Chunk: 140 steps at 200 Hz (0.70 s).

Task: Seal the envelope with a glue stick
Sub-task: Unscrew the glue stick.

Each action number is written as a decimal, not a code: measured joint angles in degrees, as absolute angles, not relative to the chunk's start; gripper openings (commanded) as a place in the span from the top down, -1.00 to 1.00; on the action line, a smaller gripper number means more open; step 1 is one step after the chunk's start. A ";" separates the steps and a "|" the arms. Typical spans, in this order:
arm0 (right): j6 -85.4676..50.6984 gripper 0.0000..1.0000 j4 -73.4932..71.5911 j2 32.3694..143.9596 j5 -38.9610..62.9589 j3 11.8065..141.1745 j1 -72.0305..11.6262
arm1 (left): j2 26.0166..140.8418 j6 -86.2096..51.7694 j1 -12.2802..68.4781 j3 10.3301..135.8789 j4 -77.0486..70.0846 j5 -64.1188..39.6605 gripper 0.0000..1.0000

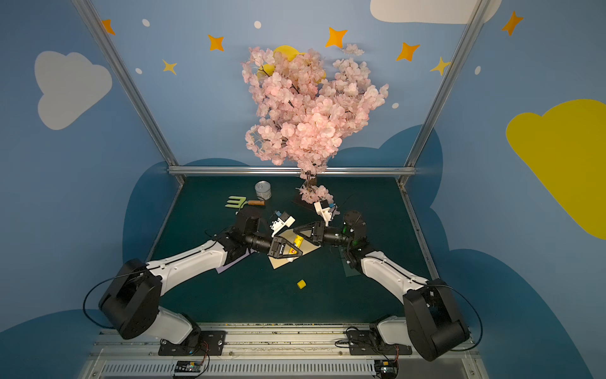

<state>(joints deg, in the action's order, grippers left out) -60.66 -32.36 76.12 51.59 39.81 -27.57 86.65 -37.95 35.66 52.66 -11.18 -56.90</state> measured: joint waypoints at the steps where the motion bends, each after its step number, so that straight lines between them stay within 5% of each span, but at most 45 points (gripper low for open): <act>1: -60.53 0.99 -32.14 76.09 51.51 39.88 -27.59 | 86.65 -37.85 35.66 52.66 -11.00 -56.77 0.95; 115: -47.09 1.00 12.99 84.40 11.22 58.98 -37.39 | 95.48 -28.08 39.77 62.15 10.04 -28.36 0.94; 140: -43.70 0.55 15.97 85.32 10.35 61.67 -37.58 | 95.81 -27.83 39.90 62.92 10.26 -27.55 0.95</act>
